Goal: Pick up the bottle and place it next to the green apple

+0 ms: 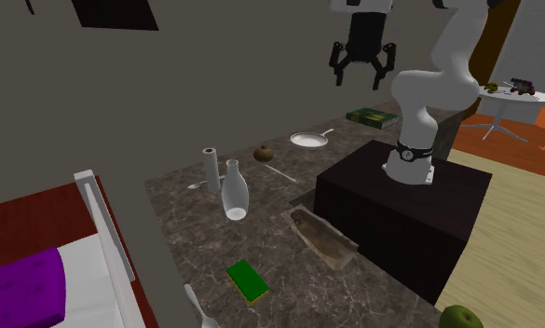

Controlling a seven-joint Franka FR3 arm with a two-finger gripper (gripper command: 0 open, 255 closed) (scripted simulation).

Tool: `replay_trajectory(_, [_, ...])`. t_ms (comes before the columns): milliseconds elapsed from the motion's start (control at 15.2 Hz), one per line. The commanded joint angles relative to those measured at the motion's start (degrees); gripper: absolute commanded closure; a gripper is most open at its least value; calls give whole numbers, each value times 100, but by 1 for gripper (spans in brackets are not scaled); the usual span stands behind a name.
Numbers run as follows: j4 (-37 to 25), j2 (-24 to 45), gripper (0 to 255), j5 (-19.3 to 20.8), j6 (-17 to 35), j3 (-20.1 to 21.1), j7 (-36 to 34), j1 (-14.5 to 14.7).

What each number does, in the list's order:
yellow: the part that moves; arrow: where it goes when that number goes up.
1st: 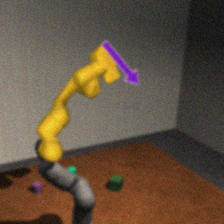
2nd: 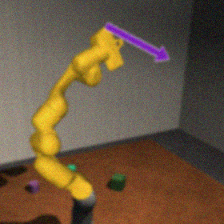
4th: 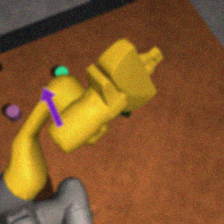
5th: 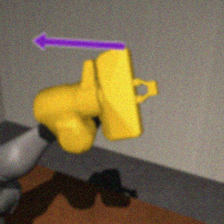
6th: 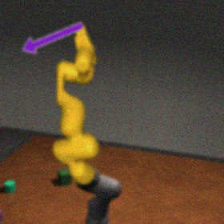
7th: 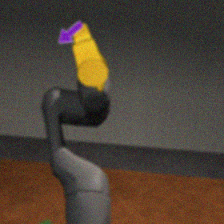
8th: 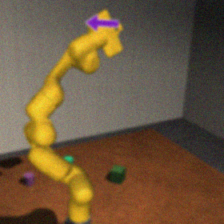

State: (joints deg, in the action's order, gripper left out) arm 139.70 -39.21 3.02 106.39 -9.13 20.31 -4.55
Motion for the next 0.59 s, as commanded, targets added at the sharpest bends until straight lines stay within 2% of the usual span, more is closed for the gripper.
replay_trajectory(0, [122,186,0,85,320,-185,189,-62])
replay_trajectory(528, [154,1284,0,251,1480,-1025,1061,-242])
